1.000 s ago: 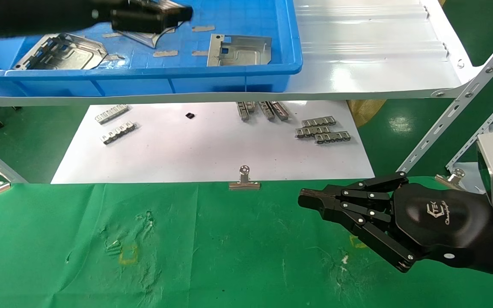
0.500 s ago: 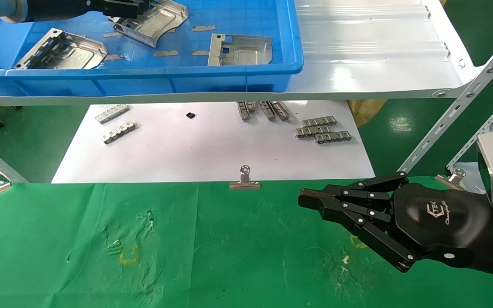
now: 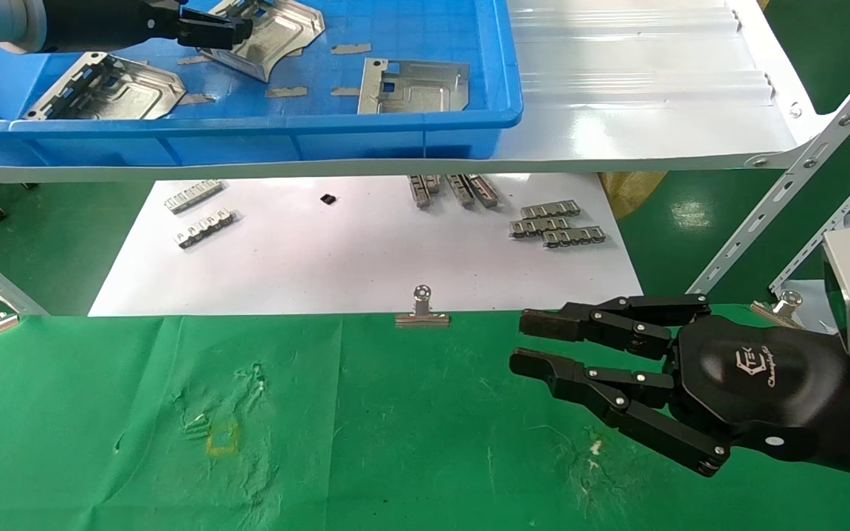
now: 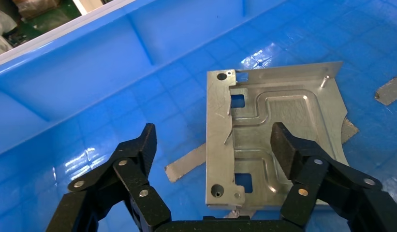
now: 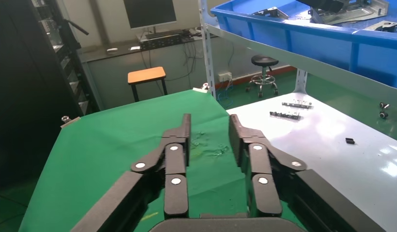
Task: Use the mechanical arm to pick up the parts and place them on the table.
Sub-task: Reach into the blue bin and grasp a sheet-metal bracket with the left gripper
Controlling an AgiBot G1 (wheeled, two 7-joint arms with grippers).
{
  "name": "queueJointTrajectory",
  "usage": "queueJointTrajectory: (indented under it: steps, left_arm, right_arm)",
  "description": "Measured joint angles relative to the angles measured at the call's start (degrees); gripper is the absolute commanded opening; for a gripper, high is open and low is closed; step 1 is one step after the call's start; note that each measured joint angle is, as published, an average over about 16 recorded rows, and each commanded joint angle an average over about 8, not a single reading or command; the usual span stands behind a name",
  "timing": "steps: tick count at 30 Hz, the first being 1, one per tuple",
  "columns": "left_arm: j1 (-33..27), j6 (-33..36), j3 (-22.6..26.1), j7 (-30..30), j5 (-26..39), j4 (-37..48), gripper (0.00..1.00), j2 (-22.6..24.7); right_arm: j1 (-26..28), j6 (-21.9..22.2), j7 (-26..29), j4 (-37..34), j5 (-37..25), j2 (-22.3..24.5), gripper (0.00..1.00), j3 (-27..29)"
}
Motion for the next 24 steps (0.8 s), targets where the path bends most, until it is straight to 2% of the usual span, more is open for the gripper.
queueJointTrajectory:
  steps: [24]
  left_arm:
    - [-0.1,0.9,-0.8,-1.1,-1.1,0.3,0.0,-0.3]
  right_arm:
    - [0.0,0.0,0.0,0.0,0.0,0.0,1.0,0.0]
